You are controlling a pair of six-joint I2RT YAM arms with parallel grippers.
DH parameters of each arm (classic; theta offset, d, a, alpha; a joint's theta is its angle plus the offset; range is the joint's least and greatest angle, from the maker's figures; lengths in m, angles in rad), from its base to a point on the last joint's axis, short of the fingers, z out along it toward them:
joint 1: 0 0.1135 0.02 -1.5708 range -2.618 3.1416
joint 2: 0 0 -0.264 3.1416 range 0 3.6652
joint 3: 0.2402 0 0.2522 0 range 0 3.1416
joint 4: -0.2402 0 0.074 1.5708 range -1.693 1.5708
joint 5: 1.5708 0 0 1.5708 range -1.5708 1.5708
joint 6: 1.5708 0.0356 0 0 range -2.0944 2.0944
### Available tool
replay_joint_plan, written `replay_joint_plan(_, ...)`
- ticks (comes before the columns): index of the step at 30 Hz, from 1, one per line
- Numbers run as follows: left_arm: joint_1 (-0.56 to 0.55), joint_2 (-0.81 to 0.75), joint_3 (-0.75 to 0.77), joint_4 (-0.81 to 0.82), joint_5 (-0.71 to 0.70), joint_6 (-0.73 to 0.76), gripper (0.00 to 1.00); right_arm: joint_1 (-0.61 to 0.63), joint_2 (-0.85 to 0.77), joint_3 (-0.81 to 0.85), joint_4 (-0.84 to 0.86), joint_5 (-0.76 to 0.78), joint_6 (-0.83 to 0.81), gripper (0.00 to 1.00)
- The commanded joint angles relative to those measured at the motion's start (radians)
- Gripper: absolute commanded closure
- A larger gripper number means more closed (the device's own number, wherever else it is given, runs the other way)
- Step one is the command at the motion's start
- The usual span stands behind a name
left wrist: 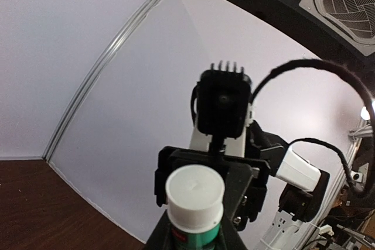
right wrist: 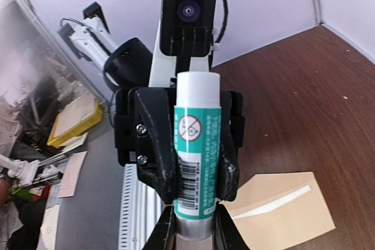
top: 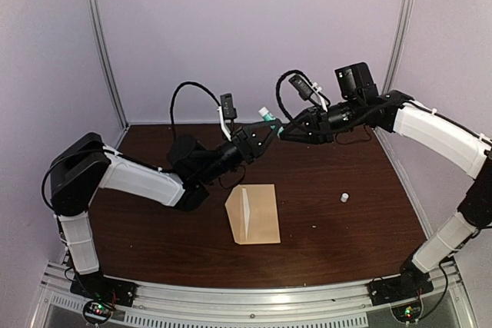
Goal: Place the letter into the envelope and seal it
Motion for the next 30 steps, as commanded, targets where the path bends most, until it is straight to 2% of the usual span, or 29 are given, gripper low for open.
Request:
replay_joint_plan(1, 0.007, 0.008, 0.008, 0.021, 0.138, 0.089, 1.00, -0.001, 0.079, -0.027, 0.084, -0.699, 0.246, 0.91)
replay_joint_plan(3, 0.011, 0.000, -0.011, 0.033, 0.163, 0.084, 1.00, 0.000, 0.076, -0.025, -0.028, -0.700, 0.121, 0.91)
replay_joint_plan(5, 0.015, -0.016, -0.039, 0.029, 0.159, 0.089, 1.00, -0.011, 0.036, -0.100, 0.173, -0.658, 0.275, 0.85)
replay_joint_plan(6, 0.015, -0.029, -0.050, 0.021, 0.149, 0.095, 1.00, -0.019, 0.005, -0.145, 0.289, -0.619, 0.366, 0.80)
replay_joint_plan(7, 0.015, -0.041, -0.058, 0.010, 0.139, 0.101, 1.00, -0.032, -0.025, -0.191, 0.356, -0.562, 0.414, 0.70)
replay_joint_plan(8, 0.015, -0.052, -0.063, -0.003, 0.131, 0.108, 1.00, -0.047, -0.057, -0.203, 0.339, -0.488, 0.394, 0.62)
replay_joint_plan(9, 0.015, -0.065, -0.065, -0.021, 0.121, 0.114, 1.00, -0.059, -0.080, -0.181, 0.231, -0.385, 0.299, 0.57)
replay_joint_plan(11, 0.016, -0.092, -0.065, -0.069, 0.084, 0.126, 1.00, -0.039, -0.101, -0.091, -0.064, -0.062, -0.011, 0.47)
replay_joint_plan(13, 0.013, -0.121, -0.069, -0.119, 0.014, 0.129, 1.00, 0.039, -0.133, -0.076, -0.128, 0.350, -0.168, 0.47)
replay_joint_plan(14, 0.009, -0.134, -0.071, -0.137, -0.025, 0.135, 1.00, 0.067, -0.142, -0.081, -0.128, 0.463, -0.200, 0.47)
replay_joint_plan(16, -0.003, -0.157, -0.072, -0.169, -0.108, 0.151, 1.00, 0.102, -0.143, -0.072, -0.130, 0.592, -0.235, 0.47)
replay_joint_plan(21, -0.041, -0.171, -0.049, -0.206, -0.260, 0.142, 1.00, 0.186, -0.093, -0.008, -0.121, 0.759, -0.245, 0.49)
replay_joint_plan(23, -0.057, -0.169, -0.031, -0.225, -0.282, 0.142, 1.00, 0.215, -0.066, 0.031, -0.121, 0.792, -0.246, 0.53)
replay_joint_plan(30, -0.086, -0.175, -0.008, -0.271, -0.330, 0.137, 1.00, 0.280, -0.020, 0.102, -0.122, 0.884, -0.257, 0.55)
